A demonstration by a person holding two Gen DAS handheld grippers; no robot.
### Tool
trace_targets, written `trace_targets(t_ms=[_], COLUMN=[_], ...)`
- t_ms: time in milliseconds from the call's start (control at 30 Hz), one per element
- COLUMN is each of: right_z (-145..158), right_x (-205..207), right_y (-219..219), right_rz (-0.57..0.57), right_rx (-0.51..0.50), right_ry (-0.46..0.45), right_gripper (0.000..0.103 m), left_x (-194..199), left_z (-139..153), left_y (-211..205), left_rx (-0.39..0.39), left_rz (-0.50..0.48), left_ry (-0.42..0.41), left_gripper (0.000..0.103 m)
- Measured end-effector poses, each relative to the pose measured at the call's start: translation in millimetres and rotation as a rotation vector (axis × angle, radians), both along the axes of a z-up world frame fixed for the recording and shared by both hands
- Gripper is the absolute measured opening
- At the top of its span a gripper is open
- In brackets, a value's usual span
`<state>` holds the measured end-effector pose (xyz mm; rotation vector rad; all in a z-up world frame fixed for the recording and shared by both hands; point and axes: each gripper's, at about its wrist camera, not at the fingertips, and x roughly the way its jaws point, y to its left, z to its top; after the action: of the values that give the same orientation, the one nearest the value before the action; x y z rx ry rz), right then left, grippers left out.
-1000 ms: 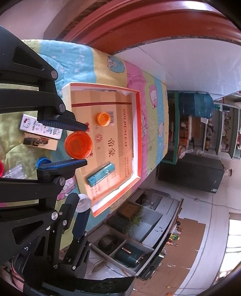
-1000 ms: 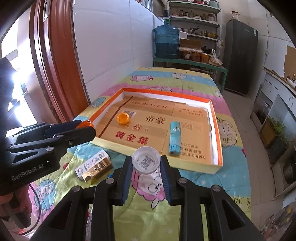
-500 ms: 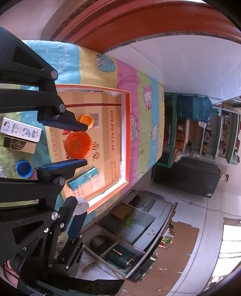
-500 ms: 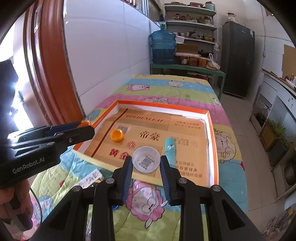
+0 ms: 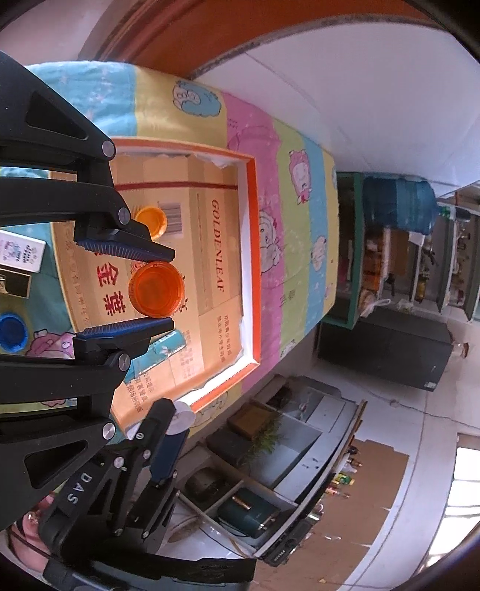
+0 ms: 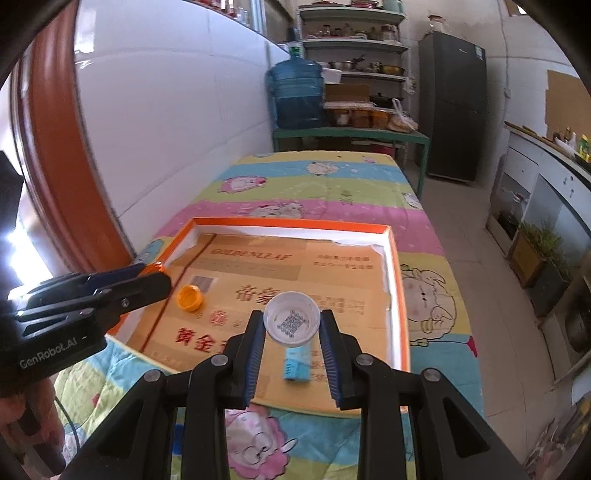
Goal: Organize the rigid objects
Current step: 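Carry the orange cap with the left tool while the right tool carries the white cap into the box lid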
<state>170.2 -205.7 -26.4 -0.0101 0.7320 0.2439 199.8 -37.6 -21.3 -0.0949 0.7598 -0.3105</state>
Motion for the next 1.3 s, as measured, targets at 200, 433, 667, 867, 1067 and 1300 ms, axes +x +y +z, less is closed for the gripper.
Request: trace_targets(t_ms=[200, 433, 667, 867, 1067, 1300], right_z=[-12, -30, -41, -49, -54, -59], right_x=[17, 34, 47, 54, 57, 60], right_y=[-15, -21, -21, -24, -22, -19], right_rz=[-0.046, -0.065, -0.07, -0.073, -0.067, -0.06], right_rx=[-0.008, -0.018, -0.025, -0.021, -0.032, -0.037], right_ry=[0.034, 0.073, 0.096, 0.117, 0.128, 0.141], right_gripper=[0.03, 0.03, 0.03, 0.03, 0.03, 0.03], left_x=[17, 35, 47, 54, 60, 64], left_z=[-14, -30, -41, -49, -57, -65], left_y=[-11, -21, -27, -34, -39, -43], left_rx=[0.015, 0.032, 0.047, 0.067, 0.102, 0.133], left_rz=[-0.016, -0.025, -0.03, -0.035, -0.038, -0.041], left_ry=[0.041, 0.087, 0.117, 0.134, 0.147, 0.155], left_gripper=[0.031, 0.031, 0.031, 0.031, 0.031, 0.031])
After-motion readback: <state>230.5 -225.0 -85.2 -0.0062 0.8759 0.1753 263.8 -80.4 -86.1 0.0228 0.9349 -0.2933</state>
